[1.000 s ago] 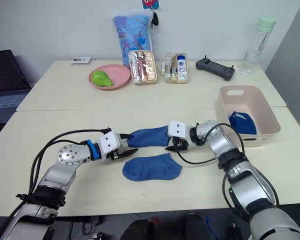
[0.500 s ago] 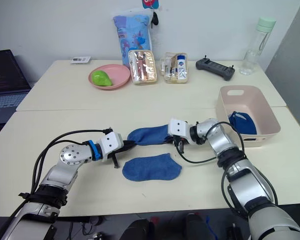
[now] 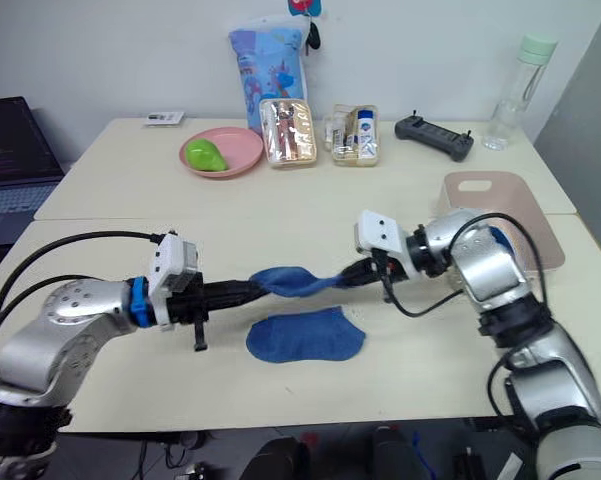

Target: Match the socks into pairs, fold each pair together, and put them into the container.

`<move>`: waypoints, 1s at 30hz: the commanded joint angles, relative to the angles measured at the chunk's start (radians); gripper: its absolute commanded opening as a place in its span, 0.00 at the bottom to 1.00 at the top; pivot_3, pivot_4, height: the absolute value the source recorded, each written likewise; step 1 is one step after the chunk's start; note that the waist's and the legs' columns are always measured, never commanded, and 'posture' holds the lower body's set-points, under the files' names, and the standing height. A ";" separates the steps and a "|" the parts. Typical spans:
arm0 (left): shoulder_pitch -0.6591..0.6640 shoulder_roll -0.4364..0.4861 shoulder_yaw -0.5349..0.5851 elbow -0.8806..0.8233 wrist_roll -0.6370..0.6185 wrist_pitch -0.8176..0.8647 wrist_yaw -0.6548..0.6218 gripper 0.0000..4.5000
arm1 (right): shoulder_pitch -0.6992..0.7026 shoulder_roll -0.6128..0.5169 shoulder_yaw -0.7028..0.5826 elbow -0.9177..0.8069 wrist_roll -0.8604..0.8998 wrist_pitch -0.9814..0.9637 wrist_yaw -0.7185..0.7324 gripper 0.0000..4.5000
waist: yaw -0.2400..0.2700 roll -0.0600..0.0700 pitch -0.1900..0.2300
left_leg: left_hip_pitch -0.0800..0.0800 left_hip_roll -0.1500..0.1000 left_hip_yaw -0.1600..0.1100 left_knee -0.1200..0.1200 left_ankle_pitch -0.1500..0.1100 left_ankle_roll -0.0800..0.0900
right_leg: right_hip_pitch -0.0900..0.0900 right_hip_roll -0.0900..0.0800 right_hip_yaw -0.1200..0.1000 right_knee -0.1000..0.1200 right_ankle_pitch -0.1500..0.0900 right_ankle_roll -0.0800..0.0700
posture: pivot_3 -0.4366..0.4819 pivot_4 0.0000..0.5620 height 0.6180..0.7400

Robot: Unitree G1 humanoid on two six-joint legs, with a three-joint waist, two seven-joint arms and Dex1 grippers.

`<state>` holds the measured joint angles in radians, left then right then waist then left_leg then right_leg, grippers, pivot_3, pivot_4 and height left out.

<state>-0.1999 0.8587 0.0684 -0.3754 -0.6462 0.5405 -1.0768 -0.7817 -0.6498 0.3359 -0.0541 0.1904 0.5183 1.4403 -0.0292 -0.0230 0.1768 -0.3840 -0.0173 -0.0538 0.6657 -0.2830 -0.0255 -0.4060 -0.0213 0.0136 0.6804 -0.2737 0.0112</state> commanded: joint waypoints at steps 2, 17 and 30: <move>0.054 0.072 0.062 -0.148 -0.146 0.158 -0.005 0.00 | 0.048 -0.065 -0.007 -0.236 0.171 0.247 0.051 0.00 | 0.000 0.000 0.000 | 0.001 0.000 0.000 0.000 0.000 0.000 | 0.001 0.001 0.000 0.000 0.000 0.000 | 0.48 0.27 1.00; 0.143 0.098 -0.054 -0.057 -0.113 0.286 0.023 0.00 | 0.154 -0.087 0.133 -0.185 0.142 0.268 -0.114 0.00 | 0.000 0.000 0.000 | 0.002 0.000 0.000 0.000 0.000 0.000 | 0.001 0.001 0.000 0.000 -0.001 0.000 | 0.48 0.27 1.00; -0.029 0.040 -0.093 0.175 -0.017 0.231 -0.044 0.00 | -0.034 0.072 0.172 0.134 0.007 0.096 -0.122 0.00 | 0.001 -0.001 0.001 | 0.001 0.000 0.001 0.000 0.000 0.000 | 0.000 0.001 0.000 0.000 -0.001 -0.001 | 0.48 0.27 1.00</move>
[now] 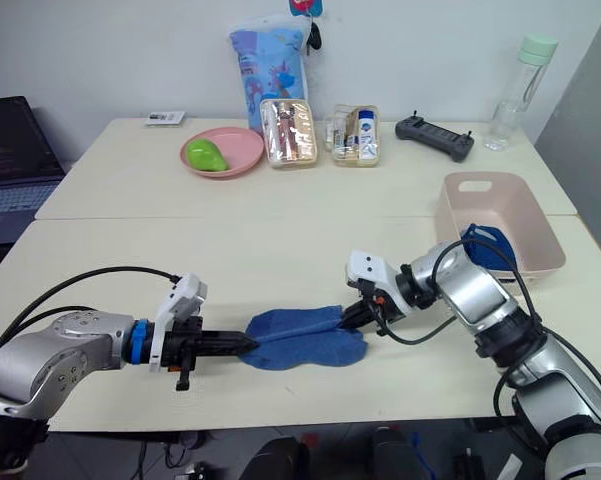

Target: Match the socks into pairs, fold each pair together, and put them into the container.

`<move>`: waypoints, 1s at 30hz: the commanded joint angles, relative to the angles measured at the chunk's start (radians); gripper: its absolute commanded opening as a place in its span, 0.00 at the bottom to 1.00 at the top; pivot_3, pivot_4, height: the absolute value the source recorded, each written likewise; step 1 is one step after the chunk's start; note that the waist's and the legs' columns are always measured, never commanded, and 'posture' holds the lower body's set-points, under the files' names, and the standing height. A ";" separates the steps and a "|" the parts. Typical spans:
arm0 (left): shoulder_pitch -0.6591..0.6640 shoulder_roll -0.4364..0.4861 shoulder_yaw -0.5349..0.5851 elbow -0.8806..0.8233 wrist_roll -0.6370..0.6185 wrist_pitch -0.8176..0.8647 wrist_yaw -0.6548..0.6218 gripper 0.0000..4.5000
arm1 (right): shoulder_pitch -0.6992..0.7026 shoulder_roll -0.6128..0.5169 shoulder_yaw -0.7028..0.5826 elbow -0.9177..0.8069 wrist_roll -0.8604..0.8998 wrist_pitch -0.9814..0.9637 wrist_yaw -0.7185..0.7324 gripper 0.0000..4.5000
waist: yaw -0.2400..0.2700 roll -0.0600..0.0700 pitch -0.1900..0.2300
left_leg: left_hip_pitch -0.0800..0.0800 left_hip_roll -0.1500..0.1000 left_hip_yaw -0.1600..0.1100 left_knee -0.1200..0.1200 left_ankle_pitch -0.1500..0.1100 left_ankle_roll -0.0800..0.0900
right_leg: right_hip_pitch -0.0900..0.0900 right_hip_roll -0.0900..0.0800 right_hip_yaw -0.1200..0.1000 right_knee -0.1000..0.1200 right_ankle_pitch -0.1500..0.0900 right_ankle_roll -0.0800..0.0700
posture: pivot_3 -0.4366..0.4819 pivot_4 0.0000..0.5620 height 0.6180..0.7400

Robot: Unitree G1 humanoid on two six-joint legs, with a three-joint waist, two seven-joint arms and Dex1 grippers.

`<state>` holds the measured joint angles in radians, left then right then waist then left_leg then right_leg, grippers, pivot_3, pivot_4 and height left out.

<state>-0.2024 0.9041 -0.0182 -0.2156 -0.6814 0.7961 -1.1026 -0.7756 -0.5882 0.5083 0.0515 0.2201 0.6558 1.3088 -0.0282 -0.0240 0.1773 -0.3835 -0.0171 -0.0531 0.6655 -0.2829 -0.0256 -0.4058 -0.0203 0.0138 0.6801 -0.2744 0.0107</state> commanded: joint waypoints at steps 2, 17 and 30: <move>-0.042 -0.008 -0.009 0.029 0.023 -0.018 -0.028 0.00 | -0.057 0.031 -0.006 0.057 -0.030 -0.046 0.008 0.00 | -0.001 0.000 0.000 | 0.000 0.000 0.000 0.000 0.000 0.000 | 0.000 0.000 0.000 0.000 0.000 0.000 | 0.48 0.27 1.00; 0.000 -0.045 0.029 -0.002 0.037 -0.088 -0.036 0.29 | -0.029 0.038 -0.040 0.066 -0.049 -0.061 0.008 0.00 | -0.001 0.000 0.000 | 0.000 0.000 0.000 0.000 0.000 0.000 | -0.001 0.000 0.000 0.001 0.000 0.000 | 0.48 0.27 1.00; 0.108 -0.016 0.107 -0.088 0.068 -0.207 -0.042 0.80 | -0.025 0.039 -0.048 0.066 -0.055 -0.058 0.003 0.00 | -0.001 0.000 0.000 | 0.000 0.000 0.000 0.000 0.000 0.000 | -0.001 0.000 0.000 0.000 0.000 0.000 | 0.48 0.27 1.00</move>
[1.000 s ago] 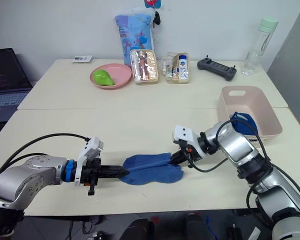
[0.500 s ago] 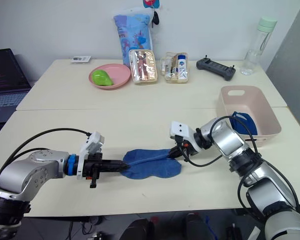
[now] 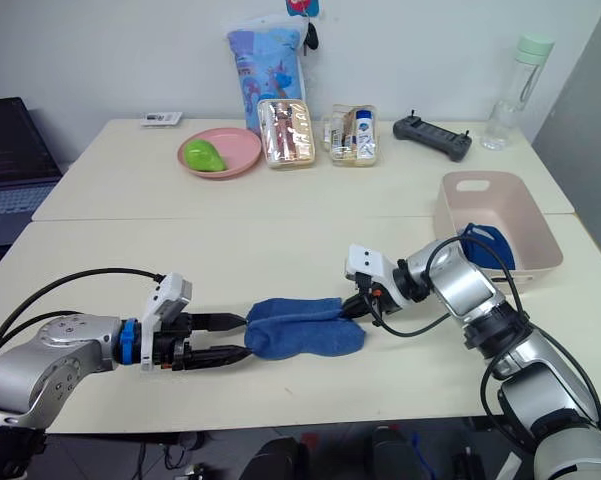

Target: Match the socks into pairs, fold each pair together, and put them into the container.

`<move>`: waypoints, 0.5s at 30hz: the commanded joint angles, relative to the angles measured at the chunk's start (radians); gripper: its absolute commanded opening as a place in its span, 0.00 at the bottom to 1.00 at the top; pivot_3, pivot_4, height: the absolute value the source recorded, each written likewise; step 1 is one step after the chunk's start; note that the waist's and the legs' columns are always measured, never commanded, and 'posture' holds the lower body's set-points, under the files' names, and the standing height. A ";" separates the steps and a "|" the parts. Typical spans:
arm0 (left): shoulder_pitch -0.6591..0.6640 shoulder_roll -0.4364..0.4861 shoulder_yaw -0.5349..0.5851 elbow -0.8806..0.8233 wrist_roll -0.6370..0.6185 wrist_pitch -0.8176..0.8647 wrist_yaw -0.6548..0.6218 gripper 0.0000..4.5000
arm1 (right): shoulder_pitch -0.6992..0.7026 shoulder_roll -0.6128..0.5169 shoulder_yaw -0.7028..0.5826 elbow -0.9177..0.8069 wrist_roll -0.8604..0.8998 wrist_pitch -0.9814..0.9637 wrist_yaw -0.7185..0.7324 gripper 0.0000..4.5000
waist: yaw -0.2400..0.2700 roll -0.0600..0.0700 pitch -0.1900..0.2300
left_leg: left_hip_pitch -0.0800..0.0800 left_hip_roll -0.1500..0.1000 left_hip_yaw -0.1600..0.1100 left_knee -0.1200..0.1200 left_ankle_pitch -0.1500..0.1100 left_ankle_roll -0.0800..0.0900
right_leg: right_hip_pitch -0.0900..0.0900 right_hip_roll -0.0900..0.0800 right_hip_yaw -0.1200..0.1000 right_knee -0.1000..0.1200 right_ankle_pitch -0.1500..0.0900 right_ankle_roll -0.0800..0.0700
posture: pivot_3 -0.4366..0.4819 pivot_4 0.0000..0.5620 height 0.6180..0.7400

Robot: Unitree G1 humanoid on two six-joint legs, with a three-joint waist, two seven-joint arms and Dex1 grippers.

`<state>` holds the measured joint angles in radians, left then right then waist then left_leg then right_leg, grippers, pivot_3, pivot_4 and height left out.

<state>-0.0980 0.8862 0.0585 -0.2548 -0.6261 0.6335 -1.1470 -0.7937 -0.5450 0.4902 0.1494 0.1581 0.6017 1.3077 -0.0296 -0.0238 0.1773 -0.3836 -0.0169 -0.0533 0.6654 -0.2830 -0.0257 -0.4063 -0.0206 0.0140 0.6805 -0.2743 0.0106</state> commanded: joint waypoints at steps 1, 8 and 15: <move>0.002 -0.002 0.028 -0.051 0.026 -0.059 0.015 0.80 | -0.007 -0.003 -0.030 -0.032 0.008 -0.004 0.005 0.00 | 0.000 0.000 0.000 | 0.000 0.000 0.000 0.000 0.000 0.000 | 0.000 0.000 0.000 0.000 0.000 0.000 | 0.48 0.27 1.00; -0.018 -0.027 0.025 -0.056 0.024 -0.048 0.057 0.80 | -0.008 -0.002 -0.029 -0.027 0.006 -0.010 0.006 0.00 | 0.000 0.000 0.000 | 0.000 0.000 0.000 0.000 0.000 0.000 | 0.000 0.000 0.000 0.000 0.000 0.000 | 0.48 0.27 1.00; -0.014 -0.008 -0.023 -0.033 0.092 -0.083 0.034 0.41 | -0.005 -0.006 -0.033 -0.042 0.012 -0.002 0.007 0.00 | 0.000 0.000 0.000 | 0.000 0.000 0.000 0.000 0.000 0.000 | 0.000 0.000 0.000 0.000 0.000 0.000 | 0.48 0.27 1.00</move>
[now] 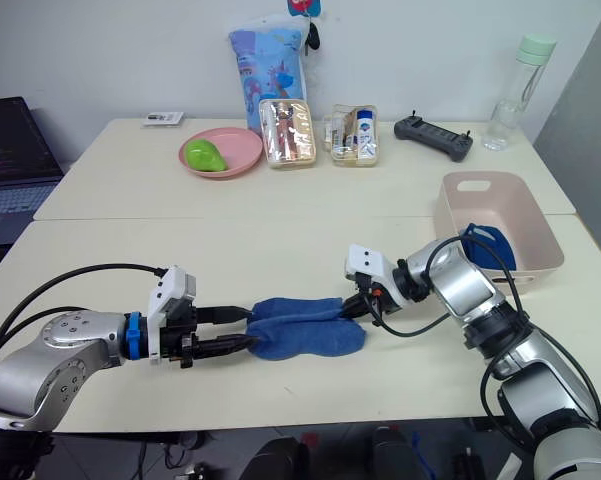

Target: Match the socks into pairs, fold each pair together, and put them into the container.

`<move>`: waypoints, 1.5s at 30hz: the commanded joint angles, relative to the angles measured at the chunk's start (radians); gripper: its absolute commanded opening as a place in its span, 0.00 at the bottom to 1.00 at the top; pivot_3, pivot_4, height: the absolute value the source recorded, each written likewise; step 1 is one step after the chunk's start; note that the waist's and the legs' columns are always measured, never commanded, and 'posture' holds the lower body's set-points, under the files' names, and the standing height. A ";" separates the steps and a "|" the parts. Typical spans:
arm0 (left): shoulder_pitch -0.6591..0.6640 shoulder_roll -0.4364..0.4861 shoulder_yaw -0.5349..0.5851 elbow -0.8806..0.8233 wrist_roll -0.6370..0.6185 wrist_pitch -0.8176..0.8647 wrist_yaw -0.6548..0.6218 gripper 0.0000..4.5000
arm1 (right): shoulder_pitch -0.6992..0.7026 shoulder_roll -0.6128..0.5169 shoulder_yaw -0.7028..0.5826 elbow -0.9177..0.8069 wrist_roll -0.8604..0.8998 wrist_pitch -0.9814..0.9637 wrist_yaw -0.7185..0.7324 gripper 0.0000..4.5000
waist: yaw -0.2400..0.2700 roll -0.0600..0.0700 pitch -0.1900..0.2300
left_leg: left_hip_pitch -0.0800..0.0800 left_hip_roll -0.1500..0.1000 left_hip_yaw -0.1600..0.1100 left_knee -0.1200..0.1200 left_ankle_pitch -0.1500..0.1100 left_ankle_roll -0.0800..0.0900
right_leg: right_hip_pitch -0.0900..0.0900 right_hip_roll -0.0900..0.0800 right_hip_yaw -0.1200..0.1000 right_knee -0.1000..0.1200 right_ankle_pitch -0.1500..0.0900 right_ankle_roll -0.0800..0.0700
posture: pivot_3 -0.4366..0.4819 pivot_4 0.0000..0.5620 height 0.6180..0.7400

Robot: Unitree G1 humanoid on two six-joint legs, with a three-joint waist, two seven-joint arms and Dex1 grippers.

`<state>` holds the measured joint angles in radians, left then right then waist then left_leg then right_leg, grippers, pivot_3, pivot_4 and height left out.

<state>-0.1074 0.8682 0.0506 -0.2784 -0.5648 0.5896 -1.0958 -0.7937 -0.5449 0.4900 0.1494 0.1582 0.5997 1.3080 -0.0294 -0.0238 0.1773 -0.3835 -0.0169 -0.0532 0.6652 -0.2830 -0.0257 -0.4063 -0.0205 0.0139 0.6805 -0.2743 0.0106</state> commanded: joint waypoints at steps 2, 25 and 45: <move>-0.010 -0.001 -0.013 -0.011 0.022 -0.028 -0.013 0.25 | -0.003 -0.008 -0.034 -0.048 0.015 0.004 0.008 0.00 | 0.000 0.000 0.000 | 0.000 0.000 0.000 0.000 0.000 0.000 | 0.000 0.000 0.000 0.000 0.000 0.000 | 0.48 0.27 1.00; -0.059 0.142 0.114 0.010 -0.160 0.175 -0.105 0.01 | 0.004 -0.023 -0.112 -0.215 0.248 0.277 -0.013 0.00 | 0.000 0.000 0.000 | 0.001 0.001 -0.001 0.000 0.000 0.000 | 0.001 0.000 -0.001 0.000 0.000 0.000 | 0.48 0.27 1.00; -0.303 -0.013 -0.116 0.322 0.112 -0.016 -0.098 0.01 | -0.079 0.057 -0.072 0.050 0.109 0.135 -0.054 0.00 | -0.002 0.000 0.000 | -0.001 0.000 0.000 0.000 0.000 0.000 | -0.001 0.000 0.000 0.000 0.000 0.000 | 0.48 0.27 1.00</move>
<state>-0.3902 0.8634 -0.0677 0.0344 -0.4667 0.5996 -1.1896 -0.8520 -0.4925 0.4246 0.2003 0.2759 0.7650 1.2454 -0.0310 -0.0239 0.1775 -0.3841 -0.0169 -0.0529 0.6655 -0.2829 -0.0256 -0.4071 -0.0202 0.0139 0.6808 -0.2743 0.0106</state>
